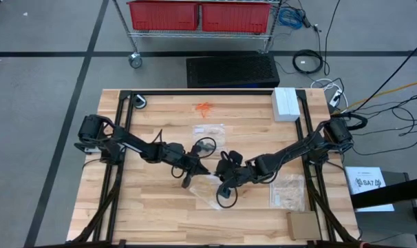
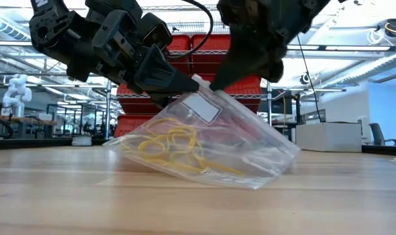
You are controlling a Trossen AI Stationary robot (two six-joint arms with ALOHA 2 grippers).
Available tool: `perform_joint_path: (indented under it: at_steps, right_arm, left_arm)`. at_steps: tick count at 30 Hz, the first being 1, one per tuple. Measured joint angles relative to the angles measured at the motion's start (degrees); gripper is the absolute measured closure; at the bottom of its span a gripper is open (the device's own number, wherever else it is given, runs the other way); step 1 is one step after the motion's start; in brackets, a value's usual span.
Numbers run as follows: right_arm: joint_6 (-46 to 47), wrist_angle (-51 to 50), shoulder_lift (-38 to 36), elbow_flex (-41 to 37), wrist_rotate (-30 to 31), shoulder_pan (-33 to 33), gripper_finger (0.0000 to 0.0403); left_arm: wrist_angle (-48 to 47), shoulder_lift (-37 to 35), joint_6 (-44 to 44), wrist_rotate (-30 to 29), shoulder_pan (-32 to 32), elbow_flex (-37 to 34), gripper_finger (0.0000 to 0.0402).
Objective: Sort rubber bands
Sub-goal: Close the zip bag
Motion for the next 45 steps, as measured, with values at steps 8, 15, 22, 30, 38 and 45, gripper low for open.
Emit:
perform_joint_path:
  at_steps: [8,15,22,30,38,45]
  right_arm:
    - [4.0,-5.8,0.0,0.0,-2.7,1.4,0.0395]
    - [8.0,-11.6,0.0,-0.1,-6.4,3.0,0.0397]
    - [11.5,-16.3,0.2,-0.2,-8.2,4.3,0.0403]
    - [13.0,-14.5,-0.8,-0.2,-6.4,4.7,0.0375]
    - [12.6,-13.4,-2.4,-0.1,0.0,4.0,0.0289]
    - [7.0,-8.3,-2.2,-0.1,0.0,2.2,0.0263]
  left_arm:
    - [0.2,0.0,0.0,0.0,0.0,0.0,0.04]
    - [0.4,0.0,0.0,-0.5,0.0,0.0,0.04]
    - [0.4,0.0,-0.1,-1.1,0.0,0.1,0.04]
    - [0.3,0.0,-0.2,-1.1,0.0,0.1,0.04]
    - [0.2,0.0,-0.2,-1.1,0.0,0.1,0.04]
    - [0.2,0.0,-0.1,-1.1,0.0,0.1,0.04]
